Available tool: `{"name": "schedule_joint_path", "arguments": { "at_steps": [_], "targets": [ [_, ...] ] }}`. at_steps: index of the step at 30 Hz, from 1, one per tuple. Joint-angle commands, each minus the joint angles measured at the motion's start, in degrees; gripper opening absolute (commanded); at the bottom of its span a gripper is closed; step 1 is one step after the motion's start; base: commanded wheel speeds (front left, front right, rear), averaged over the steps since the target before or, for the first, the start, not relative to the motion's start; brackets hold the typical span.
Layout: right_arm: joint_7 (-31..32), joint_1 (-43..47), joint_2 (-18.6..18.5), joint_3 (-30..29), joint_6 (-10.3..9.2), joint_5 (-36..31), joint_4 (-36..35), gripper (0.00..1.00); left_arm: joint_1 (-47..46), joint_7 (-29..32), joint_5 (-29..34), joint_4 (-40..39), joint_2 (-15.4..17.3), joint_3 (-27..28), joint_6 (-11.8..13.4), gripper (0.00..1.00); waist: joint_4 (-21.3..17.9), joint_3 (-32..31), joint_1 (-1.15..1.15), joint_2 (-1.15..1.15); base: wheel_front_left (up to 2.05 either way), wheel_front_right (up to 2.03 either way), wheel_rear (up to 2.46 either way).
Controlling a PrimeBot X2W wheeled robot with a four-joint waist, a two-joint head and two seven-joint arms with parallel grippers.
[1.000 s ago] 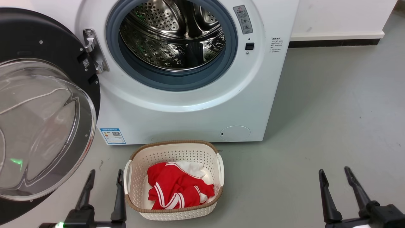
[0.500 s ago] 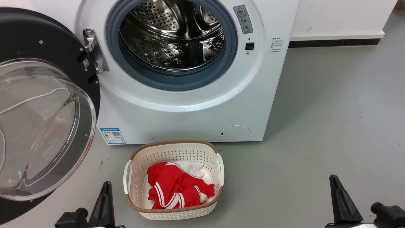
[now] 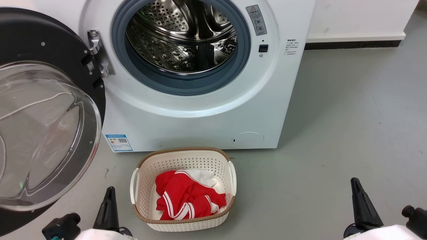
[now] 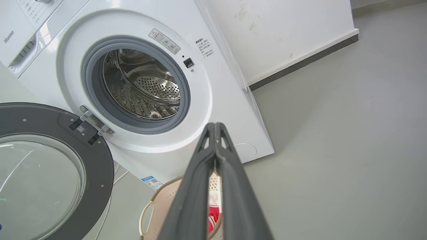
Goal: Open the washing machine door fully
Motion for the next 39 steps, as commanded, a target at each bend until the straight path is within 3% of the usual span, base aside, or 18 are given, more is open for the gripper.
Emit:
{"name": "schedule_joint_path", "arguments": {
  "at_steps": [1, 39],
  "targets": [
    [0.34, -1.74, -0.59, 0.01, -0.01, 2.5, -0.39, 0.0, -1.68, 0.47, -2.36, -0.42, 0.12, 0.19, -0.4, 0.0, -0.01, 0.0, 0.0, 0.0, 0.0, 0.0, 0.0],
    [7.04, -7.39, -1.18, -0.83, -0.02, 32.72, 3.88, 0.0, -7.17, 7.69, -33.21, 3.93, 0.12, 1.51, -1.97, 0.0, -0.16, 0.14, 0.0, 0.0, 0.0, 0.0, 0.0]
  ]
}}
